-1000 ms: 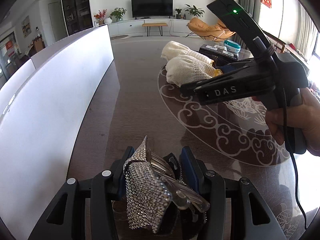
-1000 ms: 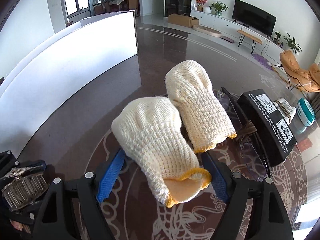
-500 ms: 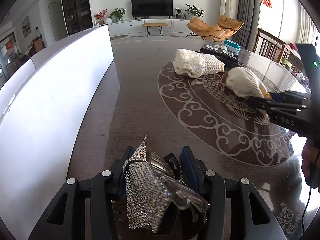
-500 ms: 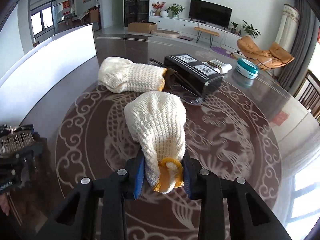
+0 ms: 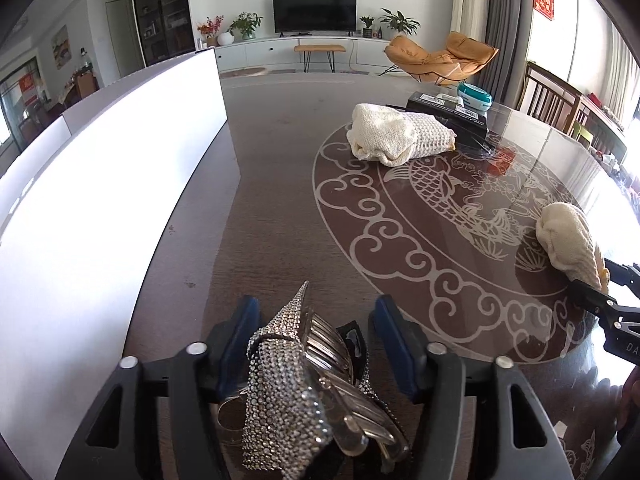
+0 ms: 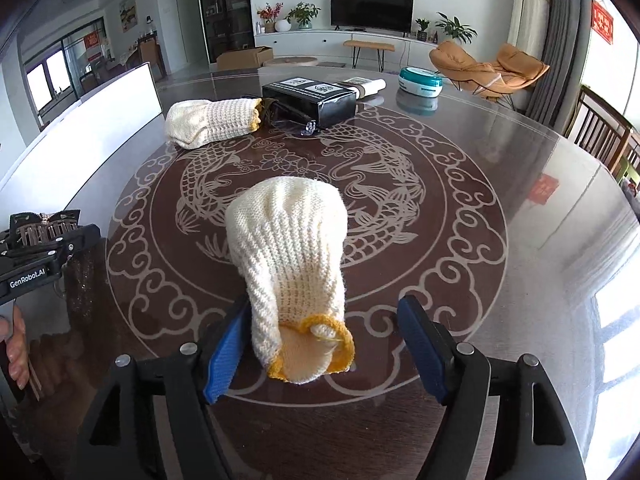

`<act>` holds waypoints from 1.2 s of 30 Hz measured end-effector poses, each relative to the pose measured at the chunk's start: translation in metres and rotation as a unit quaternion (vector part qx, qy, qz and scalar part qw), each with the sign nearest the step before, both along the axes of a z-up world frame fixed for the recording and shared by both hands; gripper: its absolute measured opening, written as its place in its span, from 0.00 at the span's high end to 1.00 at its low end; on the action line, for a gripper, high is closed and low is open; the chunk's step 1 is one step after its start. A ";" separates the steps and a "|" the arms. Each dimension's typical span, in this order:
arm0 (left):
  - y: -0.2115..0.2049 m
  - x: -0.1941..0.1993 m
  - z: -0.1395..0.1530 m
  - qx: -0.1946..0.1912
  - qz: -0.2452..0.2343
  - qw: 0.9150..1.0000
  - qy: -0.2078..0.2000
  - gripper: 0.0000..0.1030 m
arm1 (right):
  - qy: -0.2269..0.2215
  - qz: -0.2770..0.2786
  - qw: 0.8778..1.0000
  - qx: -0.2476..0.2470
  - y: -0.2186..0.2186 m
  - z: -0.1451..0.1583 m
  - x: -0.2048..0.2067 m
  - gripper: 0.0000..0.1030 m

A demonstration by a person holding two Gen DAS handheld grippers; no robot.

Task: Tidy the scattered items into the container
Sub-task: 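Lift the hair clip with the left tool while the right tool lifts the glove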

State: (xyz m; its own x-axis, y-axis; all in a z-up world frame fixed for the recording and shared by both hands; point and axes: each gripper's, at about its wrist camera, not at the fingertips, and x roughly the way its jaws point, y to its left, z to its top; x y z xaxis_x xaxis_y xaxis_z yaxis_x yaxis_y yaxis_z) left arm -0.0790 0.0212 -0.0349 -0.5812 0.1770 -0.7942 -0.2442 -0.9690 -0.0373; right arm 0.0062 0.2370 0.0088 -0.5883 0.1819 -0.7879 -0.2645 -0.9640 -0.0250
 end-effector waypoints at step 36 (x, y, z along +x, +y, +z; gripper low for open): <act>0.002 -0.004 -0.005 -0.015 0.007 1.000 -0.017 0.00 | -0.007 0.002 1.000 -0.002 -0.003 -0.002 -0.003 0.16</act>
